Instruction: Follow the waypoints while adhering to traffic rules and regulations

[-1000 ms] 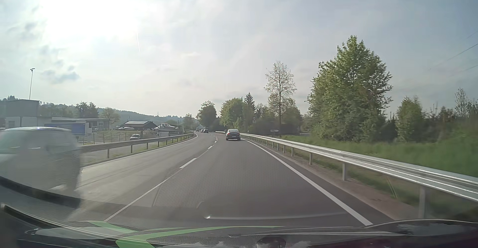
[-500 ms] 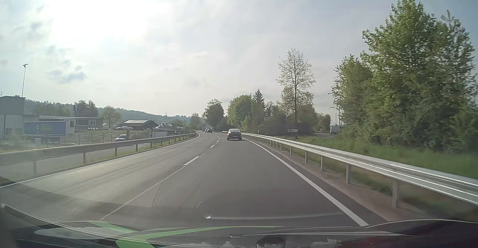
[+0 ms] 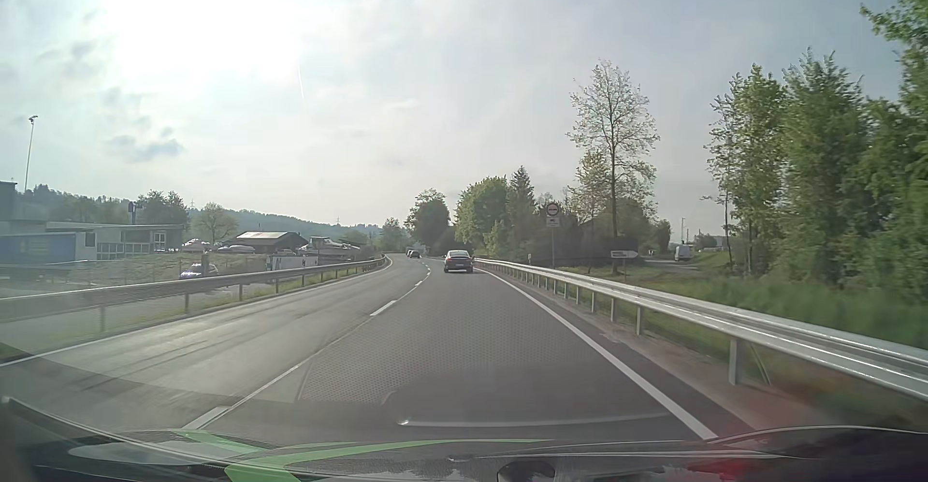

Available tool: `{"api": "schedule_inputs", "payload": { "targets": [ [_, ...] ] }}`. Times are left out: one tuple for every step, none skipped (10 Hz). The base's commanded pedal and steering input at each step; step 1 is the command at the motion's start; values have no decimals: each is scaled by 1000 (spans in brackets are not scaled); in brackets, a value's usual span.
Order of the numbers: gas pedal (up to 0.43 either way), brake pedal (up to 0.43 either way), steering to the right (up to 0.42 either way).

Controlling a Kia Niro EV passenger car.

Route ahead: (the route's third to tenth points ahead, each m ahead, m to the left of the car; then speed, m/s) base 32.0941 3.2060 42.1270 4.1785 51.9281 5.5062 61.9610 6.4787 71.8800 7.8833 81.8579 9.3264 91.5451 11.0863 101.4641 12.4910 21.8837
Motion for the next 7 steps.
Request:
{"api": "schedule_inputs", "payload": {
  "targets": [
    [0,0,-16],
    [0,30,-15],
    [0,49,-12],
    [0,91,-12],
    [0,140,-11],
    [0,152,-11],
    [0,152,-11]
  ]
}}
